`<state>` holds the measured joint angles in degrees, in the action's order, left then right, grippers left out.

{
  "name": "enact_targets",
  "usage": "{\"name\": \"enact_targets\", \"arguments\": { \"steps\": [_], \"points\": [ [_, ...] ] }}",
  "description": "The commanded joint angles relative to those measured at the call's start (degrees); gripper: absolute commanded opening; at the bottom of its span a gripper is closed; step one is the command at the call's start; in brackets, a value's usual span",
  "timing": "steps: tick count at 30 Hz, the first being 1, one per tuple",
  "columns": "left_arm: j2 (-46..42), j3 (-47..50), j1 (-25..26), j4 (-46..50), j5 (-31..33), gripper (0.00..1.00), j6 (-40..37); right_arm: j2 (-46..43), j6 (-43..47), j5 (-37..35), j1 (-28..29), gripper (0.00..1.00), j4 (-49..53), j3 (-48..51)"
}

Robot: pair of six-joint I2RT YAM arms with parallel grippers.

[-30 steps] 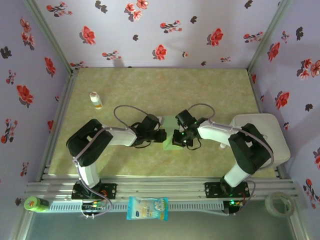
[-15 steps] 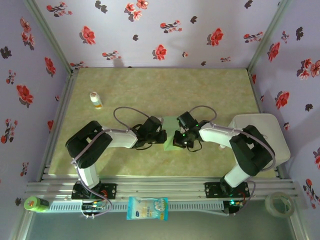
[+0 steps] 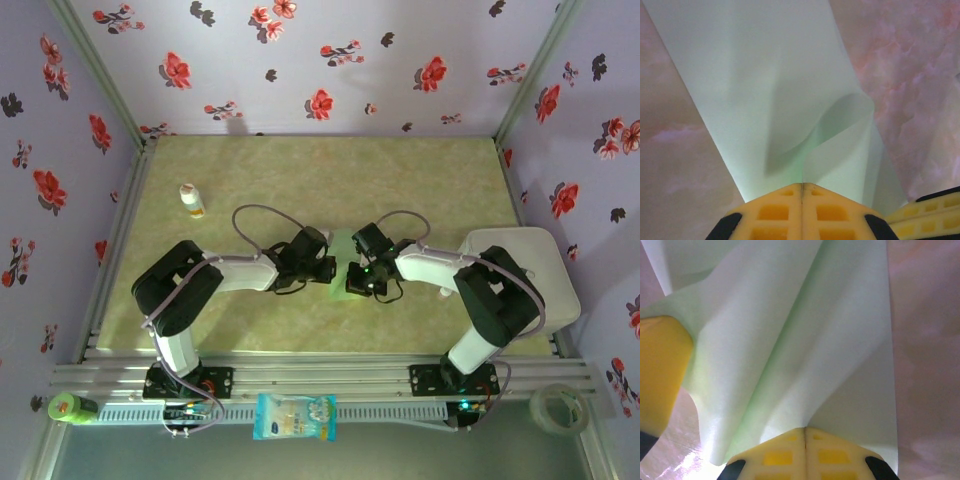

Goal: Fold a paper plane with a square sheet of paper (pick it up from the middle)
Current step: Fold the triangle a second time at the center of the table.

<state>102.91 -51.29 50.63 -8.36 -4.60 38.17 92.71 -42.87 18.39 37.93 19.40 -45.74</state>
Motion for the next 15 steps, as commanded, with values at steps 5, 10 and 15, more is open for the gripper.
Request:
{"name": "enact_targets", "arguments": {
  "steps": [5, 10, 15],
  "points": [
    [0.95, -0.44, 0.17, 1.63, 1.74, 0.04, -2.23, 3.01, 1.63, -2.50, 0.30, 0.01, 3.52, 0.73],
    [1.75, -0.74, 0.17, 1.44, 1.68, 0.05, -2.98, 3.25, 1.65, -2.41, 0.30, 0.01, 3.54, 0.56],
    [2.29, -0.41, -0.17, 0.87, 2.40, 0.05, -3.04, 3.56, 1.74, -2.39, 0.30, 0.00, 3.55, 0.36]
  ]
}}
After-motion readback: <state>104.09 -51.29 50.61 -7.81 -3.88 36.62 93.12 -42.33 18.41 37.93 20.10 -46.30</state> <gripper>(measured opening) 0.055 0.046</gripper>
